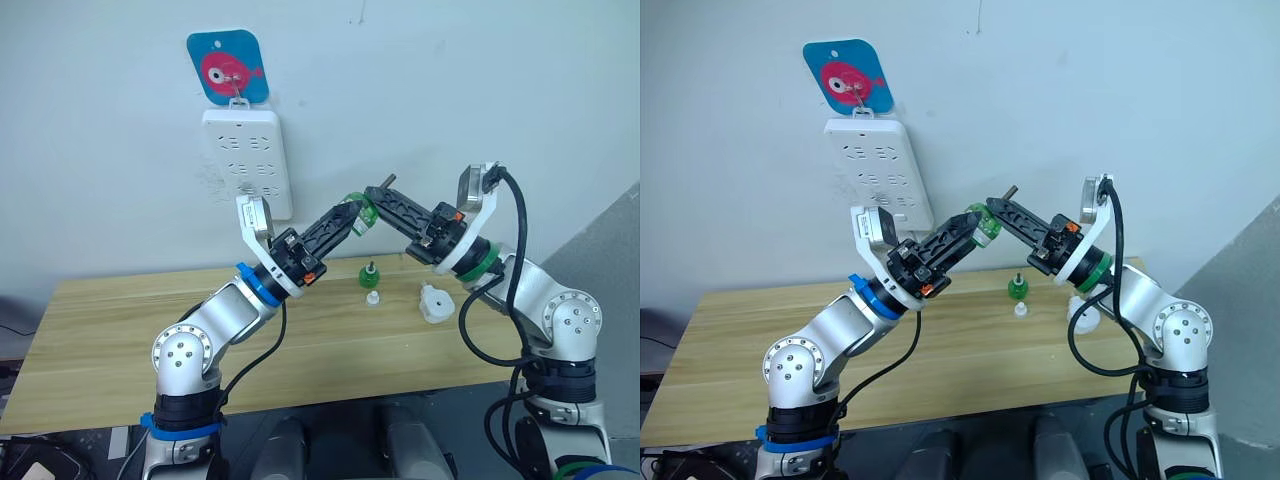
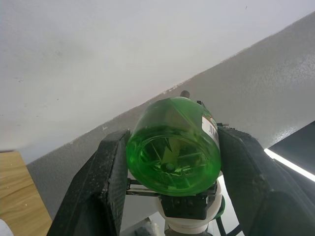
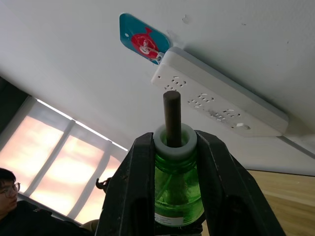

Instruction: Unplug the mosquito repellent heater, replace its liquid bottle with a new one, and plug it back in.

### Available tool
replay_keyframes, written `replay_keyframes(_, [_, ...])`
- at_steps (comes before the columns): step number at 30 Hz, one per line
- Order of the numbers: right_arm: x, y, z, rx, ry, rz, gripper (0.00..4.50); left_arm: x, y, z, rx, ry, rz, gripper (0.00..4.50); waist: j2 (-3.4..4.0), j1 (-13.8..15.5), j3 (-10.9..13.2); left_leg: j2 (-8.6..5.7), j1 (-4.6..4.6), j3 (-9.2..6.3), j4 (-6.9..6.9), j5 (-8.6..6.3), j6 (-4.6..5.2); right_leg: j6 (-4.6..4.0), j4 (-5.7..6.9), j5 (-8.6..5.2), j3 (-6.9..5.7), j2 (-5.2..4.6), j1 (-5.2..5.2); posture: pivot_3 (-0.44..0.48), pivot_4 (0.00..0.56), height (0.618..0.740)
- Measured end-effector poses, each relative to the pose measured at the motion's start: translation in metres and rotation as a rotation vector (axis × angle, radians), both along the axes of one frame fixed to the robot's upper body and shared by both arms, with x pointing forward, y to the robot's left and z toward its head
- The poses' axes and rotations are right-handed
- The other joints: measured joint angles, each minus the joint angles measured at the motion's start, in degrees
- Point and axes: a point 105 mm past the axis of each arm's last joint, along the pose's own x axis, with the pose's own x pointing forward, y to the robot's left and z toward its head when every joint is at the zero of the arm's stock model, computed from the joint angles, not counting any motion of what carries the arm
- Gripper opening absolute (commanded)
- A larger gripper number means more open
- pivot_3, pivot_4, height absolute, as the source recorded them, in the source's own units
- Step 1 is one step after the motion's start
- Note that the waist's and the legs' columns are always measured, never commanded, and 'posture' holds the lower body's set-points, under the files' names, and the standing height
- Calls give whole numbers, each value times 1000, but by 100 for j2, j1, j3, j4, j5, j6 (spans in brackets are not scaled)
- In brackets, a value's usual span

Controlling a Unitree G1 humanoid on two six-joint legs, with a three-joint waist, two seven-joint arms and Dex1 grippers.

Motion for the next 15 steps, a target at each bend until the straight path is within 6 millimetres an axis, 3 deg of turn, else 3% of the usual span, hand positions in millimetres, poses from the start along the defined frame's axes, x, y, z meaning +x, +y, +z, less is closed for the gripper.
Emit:
replay_keyframes(7, [-1,-1,0,-21,-11,5,803,0,0,-1,7,-10,-6,2372,0,1,0,0,0,0,0,0,0,0,-1,0,0,0,0,-69,167,740])
replay_keyframes(12, [0,-9,-4,-104,-32,-19,2516,2,0,-2,31,-15,11,2372,0,8,0,-2,-1,-1,0,0,0,0,-3,0,0,0,3,-61,188,740])
replay_keyframes(15, [10,-37,-18,-305,-49,-123,3673,4,5,-4,131,-66,49,2372,0,22,1,-5,-1,-1,-1,-1,1,0,-7,-1,-1,0,4,-62,201,740])
